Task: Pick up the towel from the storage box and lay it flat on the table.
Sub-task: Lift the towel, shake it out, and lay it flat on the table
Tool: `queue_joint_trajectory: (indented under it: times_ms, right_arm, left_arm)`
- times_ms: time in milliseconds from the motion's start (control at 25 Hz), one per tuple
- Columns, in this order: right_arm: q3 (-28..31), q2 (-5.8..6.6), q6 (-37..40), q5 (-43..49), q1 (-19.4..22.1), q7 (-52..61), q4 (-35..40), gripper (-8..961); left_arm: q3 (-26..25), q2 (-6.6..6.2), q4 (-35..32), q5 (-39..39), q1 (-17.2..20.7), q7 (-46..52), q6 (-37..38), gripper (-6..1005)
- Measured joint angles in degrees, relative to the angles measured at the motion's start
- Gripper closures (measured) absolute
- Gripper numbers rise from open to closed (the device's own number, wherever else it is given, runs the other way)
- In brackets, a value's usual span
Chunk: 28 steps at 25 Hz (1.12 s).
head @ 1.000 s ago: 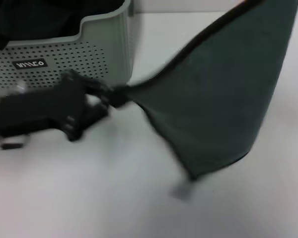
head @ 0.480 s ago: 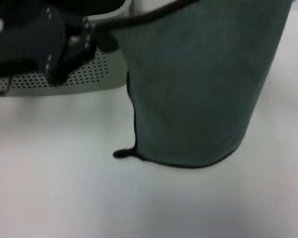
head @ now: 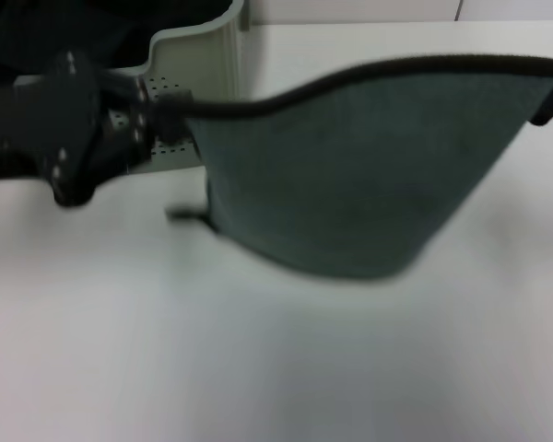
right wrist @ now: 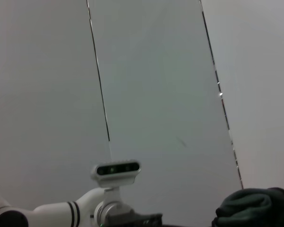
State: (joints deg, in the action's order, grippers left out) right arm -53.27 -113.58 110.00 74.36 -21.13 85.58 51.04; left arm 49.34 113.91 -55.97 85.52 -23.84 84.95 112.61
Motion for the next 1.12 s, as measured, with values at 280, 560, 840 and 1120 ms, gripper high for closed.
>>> queue_joint_trajectory:
  times_ms: [280,560,840,1120]
  right_arm:
    - [3.6,0.54,-4.1,0.1,-2.7,-2.5,-1.8,939]
    - [3.7,1.71,-10.4,0.2,-7.1,-6.9,-4.0,939]
    - [3.6,-0.28,-6.7,0.0,-3.5,-6.8,-2.6,939]
    - [-0.4,-2.16,1.3,-3.8,6.3,-1.8,4.3,941]
  left_arm:
    - [0.6,0.63,-0.8,3.0,-1.0,0.4,-2.3,982]
    - [0.5,0.97,-0.6,6.6,-5.1,1.4,-11.3,982]
    - [1.0,-1.03,-1.0,7.0,-6.1,4.1,-6.4,982]
    - [3.0,-4.02,-2.6,6.4,-4.3,6.3,3.9,983]
